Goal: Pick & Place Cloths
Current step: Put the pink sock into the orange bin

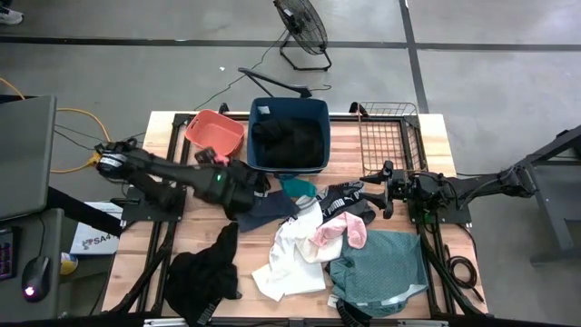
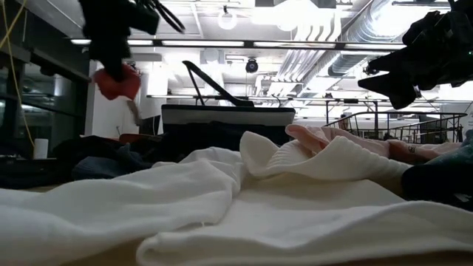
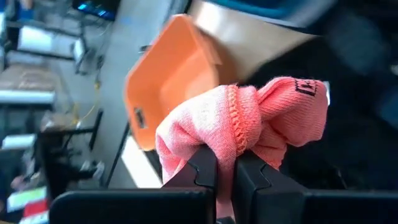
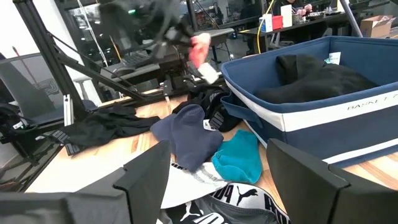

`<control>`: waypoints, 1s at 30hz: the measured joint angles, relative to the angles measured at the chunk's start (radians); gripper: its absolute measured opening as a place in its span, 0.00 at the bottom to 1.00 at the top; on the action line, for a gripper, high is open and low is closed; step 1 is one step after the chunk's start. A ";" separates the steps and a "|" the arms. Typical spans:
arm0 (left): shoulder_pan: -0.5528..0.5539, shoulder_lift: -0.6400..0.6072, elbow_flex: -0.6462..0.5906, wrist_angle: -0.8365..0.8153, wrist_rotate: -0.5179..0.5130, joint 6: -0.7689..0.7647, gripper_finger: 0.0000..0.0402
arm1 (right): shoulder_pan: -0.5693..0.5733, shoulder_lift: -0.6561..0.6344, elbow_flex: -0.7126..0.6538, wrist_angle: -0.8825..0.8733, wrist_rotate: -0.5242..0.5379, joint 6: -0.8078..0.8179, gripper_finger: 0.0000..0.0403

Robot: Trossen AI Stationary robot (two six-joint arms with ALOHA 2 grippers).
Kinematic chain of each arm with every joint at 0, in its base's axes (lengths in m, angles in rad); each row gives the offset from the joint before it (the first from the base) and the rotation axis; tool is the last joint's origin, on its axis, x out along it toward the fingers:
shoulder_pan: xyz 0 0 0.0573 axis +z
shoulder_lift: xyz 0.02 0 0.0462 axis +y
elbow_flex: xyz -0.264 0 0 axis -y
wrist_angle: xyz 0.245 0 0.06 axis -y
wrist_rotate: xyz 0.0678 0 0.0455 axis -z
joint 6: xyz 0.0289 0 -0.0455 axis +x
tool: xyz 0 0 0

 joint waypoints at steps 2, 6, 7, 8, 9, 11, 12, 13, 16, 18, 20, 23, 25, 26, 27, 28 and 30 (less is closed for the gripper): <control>0.079 0.000 0.000 0.000 -0.032 0.025 0.02 | 0.000 0.000 0.000 0.000 0.000 0.000 0.64; 0.242 0.000 0.000 0.000 -0.085 0.080 0.02 | 0.000 0.000 0.000 0.000 0.000 0.000 0.64; 0.281 0.000 0.000 0.000 -0.097 0.089 0.02 | 0.000 0.000 0.000 0.000 0.000 0.000 0.64; 0.320 0.000 0.000 0.000 -0.107 0.101 0.02 | 0.000 0.000 0.000 0.000 0.000 0.000 0.64; 0.357 0.000 0.000 0.004 -0.118 0.107 0.02 | 0.000 0.000 0.000 0.000 0.000 0.000 0.64; 0.430 0.000 0.000 0.018 -0.129 0.114 0.02 | 0.000 0.000 0.000 0.000 0.000 0.000 0.64; 0.464 0.000 0.000 0.031 -0.129 0.127 0.02 | 0.000 0.000 0.000 0.000 0.000 0.000 0.64; 0.497 0.000 0.000 0.050 -0.126 0.143 0.02 | 0.000 0.000 0.000 0.000 0.000 0.000 0.64; 0.597 0.000 0.000 0.130 -0.072 0.231 0.02 | 0.000 0.000 0.000 0.000 0.000 0.000 0.64; 0.657 0.008 0.000 0.218 -0.007 0.310 0.02 | 0.000 0.000 0.000 0.000 0.000 0.000 0.64; 0.710 0.020 -0.001 0.297 0.050 0.382 0.02 | 0.000 0.000 0.000 0.000 0.000 0.000 0.64; 0.779 0.035 -0.001 0.390 0.091 0.464 0.02 | 0.000 0.000 0.000 0.000 0.000 0.000 0.64; 0.828 0.055 -0.001 0.432 0.153 0.499 0.02 | 0.000 0.000 0.000 0.000 0.000 0.000 0.64; 0.851 0.063 -0.001 0.443 0.189 0.514 0.02 | 0.000 0.000 0.000 0.000 0.000 0.000 0.64; 0.873 0.072 -0.001 0.450 0.227 0.523 0.02 | 0.000 0.000 0.000 0.000 0.000 0.000 0.64; 0.895 0.082 -0.001 0.453 0.263 0.528 0.02 | 0.000 0.000 0.000 0.000 0.000 0.000 0.64; 0.934 0.106 -0.002 0.452 0.318 0.544 0.02 | 0.000 0.000 0.000 0.000 0.000 0.000 0.64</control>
